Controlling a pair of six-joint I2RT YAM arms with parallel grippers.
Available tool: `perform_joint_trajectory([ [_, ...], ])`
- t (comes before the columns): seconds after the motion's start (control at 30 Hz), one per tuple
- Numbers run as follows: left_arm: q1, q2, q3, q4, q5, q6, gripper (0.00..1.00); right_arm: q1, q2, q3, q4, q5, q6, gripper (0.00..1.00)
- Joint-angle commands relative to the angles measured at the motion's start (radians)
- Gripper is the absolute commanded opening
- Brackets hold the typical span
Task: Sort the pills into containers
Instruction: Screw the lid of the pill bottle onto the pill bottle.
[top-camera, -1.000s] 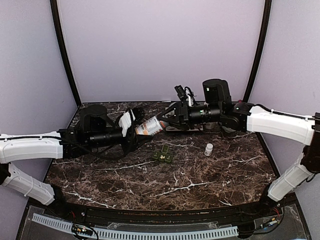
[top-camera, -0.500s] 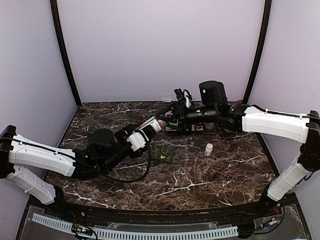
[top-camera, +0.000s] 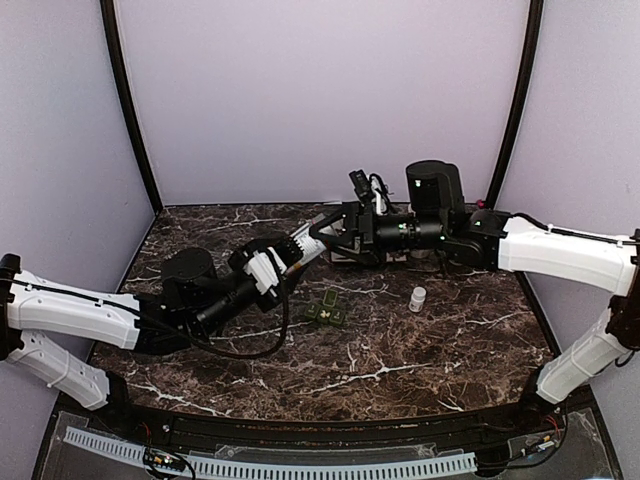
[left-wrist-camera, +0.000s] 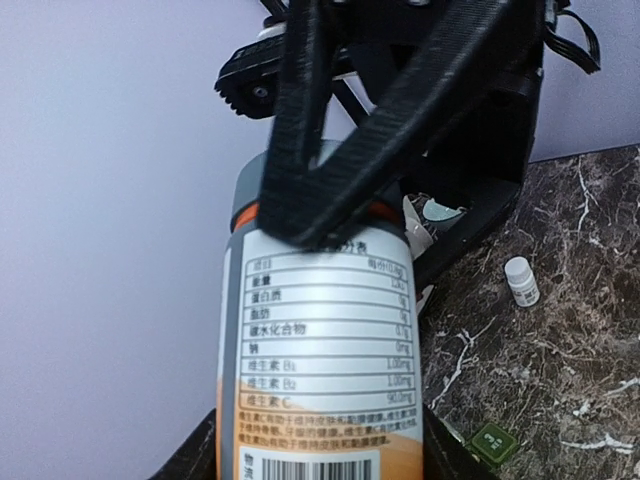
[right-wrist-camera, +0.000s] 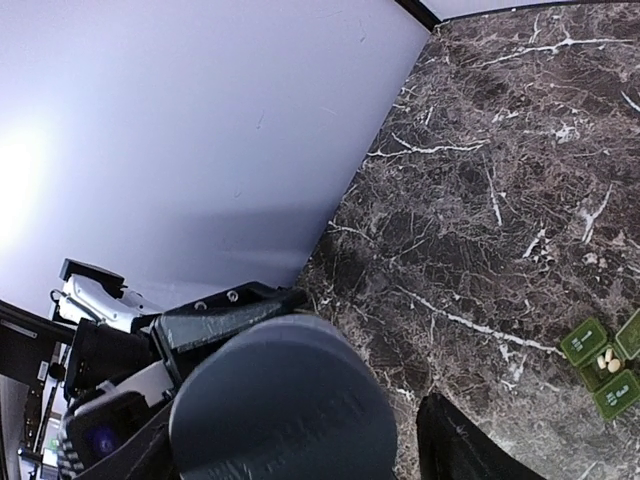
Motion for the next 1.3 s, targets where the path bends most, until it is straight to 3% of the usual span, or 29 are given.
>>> perform_joint_trajectory([
  [0.0, 0.052, -0.076, 0.066, -0.050, 0.121, -0.156, 0.00, 0.002, -0.070, -0.019, 0.011, 0.052, -0.072, 0.75],
  [0.3, 0.200, -0.087, 0.134, -0.262, 0.430, -0.393, 0.00, 0.001, -0.164, -0.071, 0.002, 0.112, -0.188, 0.80],
  [0.53, 0.375, -0.001, 0.257, -0.391, 0.983, -0.627, 0.00, 0.001, -0.228, -0.097, -0.033, 0.185, -0.347, 0.79],
  [0.77, 0.436, 0.141, 0.368, -0.434, 1.401, -0.758, 0.00, 0.001, -0.265, -0.115, -0.052, 0.202, -0.429, 0.78],
  [1.27, 0.451, 0.233, 0.428, -0.457, 1.581, -0.821, 0.00, 0.001, -0.235, -0.117, -0.067, 0.135, -0.472, 0.78],
])
